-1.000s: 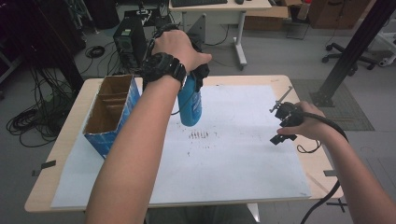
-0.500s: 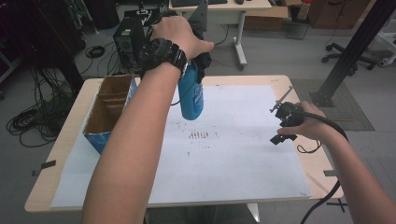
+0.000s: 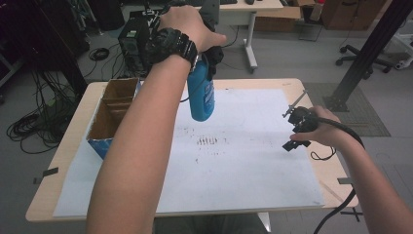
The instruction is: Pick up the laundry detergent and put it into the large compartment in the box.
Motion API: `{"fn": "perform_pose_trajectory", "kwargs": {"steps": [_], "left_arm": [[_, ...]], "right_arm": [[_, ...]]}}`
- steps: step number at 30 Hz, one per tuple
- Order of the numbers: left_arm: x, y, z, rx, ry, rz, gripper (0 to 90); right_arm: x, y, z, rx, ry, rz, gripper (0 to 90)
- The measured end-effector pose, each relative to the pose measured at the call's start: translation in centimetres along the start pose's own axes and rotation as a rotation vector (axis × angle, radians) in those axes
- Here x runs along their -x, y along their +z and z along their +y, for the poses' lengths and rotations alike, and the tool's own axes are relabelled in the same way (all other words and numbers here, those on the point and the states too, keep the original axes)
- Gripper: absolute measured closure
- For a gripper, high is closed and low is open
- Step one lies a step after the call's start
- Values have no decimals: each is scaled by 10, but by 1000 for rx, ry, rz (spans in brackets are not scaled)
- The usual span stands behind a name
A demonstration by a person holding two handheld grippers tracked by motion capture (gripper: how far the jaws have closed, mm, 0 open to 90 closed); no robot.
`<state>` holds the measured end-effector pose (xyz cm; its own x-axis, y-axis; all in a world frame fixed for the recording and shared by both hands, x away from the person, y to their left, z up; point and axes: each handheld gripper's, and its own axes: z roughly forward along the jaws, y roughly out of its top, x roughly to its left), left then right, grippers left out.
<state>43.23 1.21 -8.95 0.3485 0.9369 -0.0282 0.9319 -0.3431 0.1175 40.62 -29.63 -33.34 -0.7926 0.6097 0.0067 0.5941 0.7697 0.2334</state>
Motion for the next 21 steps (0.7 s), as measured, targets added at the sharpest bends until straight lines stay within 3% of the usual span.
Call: {"fn": "perform_pose_trajectory", "kwargs": {"steps": [11, 21], "left_arm": [[0, -11, 0, -6, 2, 6, 375], [-1, -10, -1, -18, 1, 6, 375]], "right_arm": [[0, 2, 1, -5, 7, 4, 157], [-1, 1, 1, -2, 8, 3, 157]]}}
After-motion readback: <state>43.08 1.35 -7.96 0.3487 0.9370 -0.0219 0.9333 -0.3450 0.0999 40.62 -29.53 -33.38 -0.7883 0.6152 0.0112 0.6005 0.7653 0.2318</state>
